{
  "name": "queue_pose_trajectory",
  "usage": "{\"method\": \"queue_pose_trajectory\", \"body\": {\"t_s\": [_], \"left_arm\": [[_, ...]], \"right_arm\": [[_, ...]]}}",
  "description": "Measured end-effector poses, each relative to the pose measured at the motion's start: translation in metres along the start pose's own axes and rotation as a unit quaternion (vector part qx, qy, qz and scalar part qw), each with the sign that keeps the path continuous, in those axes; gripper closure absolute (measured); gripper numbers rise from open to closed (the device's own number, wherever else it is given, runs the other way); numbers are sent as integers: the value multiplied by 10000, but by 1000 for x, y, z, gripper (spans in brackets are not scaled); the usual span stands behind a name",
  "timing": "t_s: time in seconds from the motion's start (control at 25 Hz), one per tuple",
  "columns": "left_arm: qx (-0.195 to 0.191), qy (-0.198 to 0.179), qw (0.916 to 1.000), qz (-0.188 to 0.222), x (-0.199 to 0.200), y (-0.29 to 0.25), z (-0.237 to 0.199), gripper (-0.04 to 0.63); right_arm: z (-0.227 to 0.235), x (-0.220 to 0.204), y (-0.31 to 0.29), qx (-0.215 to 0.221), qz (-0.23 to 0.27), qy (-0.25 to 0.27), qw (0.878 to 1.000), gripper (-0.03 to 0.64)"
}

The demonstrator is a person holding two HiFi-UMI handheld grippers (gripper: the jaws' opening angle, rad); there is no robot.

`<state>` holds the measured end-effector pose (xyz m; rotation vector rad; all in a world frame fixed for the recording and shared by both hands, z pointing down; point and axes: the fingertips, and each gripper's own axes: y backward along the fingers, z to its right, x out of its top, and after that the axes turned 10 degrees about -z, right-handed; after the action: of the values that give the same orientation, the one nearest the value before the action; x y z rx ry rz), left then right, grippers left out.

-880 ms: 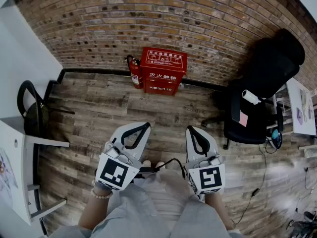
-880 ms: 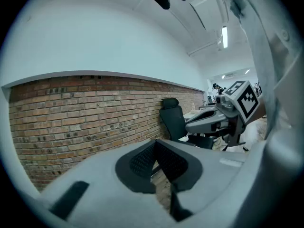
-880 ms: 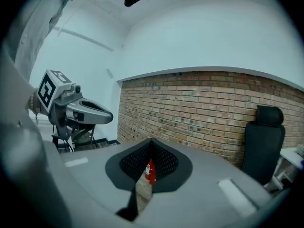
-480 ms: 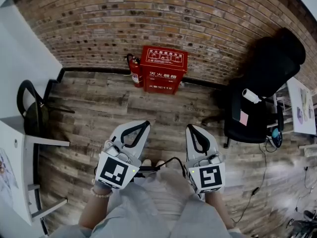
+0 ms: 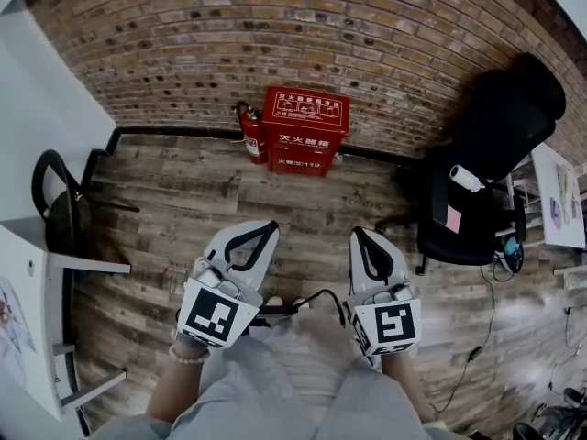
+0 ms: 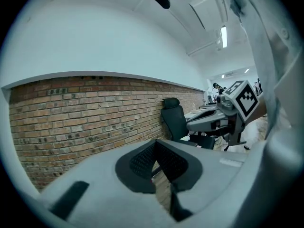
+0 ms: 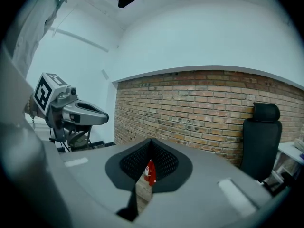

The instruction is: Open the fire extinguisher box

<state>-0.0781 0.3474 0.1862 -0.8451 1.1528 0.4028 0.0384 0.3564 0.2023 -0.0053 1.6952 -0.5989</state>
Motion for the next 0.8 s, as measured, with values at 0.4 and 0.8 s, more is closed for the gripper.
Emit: {"method": "queue_pose_trajectory", "body": {"t_s": [0.4, 0.8], "left_arm": [[-57, -31, 10000, 52, -8, 12, -20, 597], [-14, 117, 9998, 157, -16, 16, -36, 598]], "right_arm": [[-15, 10, -8, -201, -40, 260, 9995, 608], [-19, 4, -12, -357, -162, 281, 9988, 609]]}}
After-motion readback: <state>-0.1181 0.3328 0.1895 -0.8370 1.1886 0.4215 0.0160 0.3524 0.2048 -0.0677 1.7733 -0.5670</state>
